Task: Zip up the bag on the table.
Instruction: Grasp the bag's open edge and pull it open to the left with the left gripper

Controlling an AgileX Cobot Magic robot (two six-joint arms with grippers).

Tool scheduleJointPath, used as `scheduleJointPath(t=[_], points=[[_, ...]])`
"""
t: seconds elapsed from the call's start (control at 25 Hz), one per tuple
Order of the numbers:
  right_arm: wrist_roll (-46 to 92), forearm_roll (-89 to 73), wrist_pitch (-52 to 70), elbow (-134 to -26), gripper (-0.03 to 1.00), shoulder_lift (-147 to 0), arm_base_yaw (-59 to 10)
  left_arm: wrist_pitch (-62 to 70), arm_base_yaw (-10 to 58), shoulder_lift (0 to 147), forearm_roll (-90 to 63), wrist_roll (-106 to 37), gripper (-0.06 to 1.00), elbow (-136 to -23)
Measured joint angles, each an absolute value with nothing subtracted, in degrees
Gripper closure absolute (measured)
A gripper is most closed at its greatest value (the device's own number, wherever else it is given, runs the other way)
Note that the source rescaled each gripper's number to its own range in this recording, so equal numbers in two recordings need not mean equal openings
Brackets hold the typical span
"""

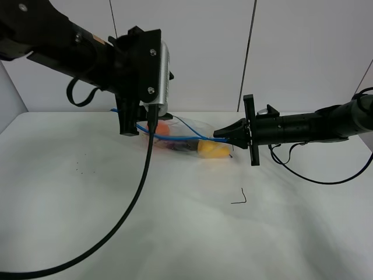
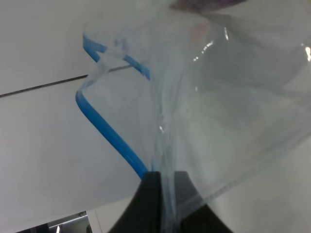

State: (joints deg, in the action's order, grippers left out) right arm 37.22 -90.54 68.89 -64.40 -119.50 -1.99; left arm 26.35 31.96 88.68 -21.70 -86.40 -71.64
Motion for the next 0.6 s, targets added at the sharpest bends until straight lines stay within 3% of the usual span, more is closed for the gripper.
scheduleJointPath(t=[0.24,0.6], points=[[37.22,-90.59,68.89,-64.4,0.96,-119.5,-1.99,20.07,36.33,91.56,-21.7,-82.16,0.03,-68.99],[37.22,-90.59,68.89,-64.4,0.96,-119.5,-1.99,-10.37,42.01,95.16,-21.87,-82.03,0.06,-56.47]])
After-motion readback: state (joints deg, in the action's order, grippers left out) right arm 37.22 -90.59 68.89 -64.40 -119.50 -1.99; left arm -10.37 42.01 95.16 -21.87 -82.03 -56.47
